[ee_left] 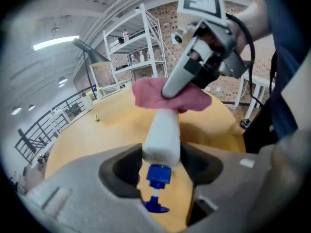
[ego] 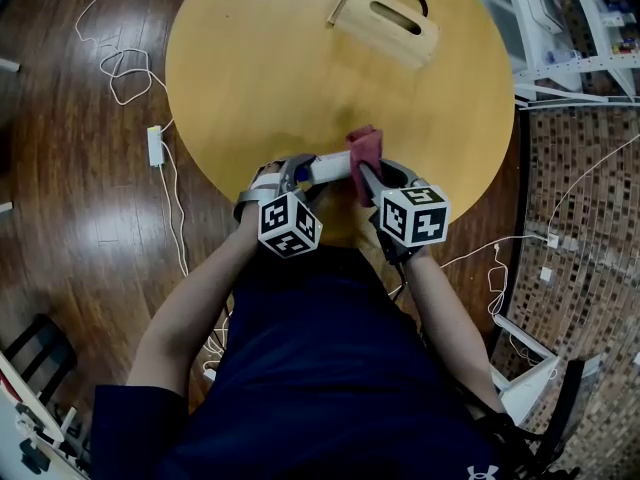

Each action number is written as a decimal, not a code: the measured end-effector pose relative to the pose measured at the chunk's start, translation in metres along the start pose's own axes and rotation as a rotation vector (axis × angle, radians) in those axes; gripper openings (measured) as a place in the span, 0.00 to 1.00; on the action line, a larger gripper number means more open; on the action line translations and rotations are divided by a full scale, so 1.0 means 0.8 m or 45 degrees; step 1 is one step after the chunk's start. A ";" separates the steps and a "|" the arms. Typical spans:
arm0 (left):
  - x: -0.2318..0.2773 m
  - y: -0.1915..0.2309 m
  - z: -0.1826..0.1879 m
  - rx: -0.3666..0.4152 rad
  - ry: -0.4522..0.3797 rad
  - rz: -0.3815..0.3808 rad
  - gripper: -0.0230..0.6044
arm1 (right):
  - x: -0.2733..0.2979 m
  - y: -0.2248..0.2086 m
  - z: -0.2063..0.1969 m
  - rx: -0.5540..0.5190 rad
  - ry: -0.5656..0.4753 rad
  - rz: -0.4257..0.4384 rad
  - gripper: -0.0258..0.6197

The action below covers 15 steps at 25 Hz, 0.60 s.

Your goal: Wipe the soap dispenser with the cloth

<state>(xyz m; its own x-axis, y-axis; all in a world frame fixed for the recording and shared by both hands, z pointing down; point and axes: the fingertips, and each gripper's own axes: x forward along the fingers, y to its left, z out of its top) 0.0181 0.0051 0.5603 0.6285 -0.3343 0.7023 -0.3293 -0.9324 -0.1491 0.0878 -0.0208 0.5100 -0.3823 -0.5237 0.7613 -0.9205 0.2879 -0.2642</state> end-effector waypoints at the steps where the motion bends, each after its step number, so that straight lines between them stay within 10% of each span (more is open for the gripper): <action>1: -0.001 0.000 0.000 0.002 0.002 0.000 0.44 | -0.006 -0.021 0.004 0.026 -0.014 -0.067 0.16; 6: -0.003 -0.001 -0.002 -0.010 0.018 0.008 0.44 | 0.006 -0.005 0.007 -0.206 0.022 -0.213 0.16; 12: -0.002 -0.002 -0.002 -0.005 0.014 0.009 0.44 | 0.032 0.119 -0.013 -0.402 0.017 0.206 0.16; 15: -0.001 -0.003 -0.001 -0.005 0.006 0.011 0.44 | 0.023 0.072 -0.008 -0.271 0.009 0.152 0.16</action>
<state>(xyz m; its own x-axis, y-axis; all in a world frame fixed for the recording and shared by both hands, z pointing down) 0.0176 0.0078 0.5604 0.6222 -0.3420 0.7042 -0.3378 -0.9288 -0.1527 0.0283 -0.0085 0.5124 -0.4862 -0.4704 0.7365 -0.8306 0.5105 -0.2222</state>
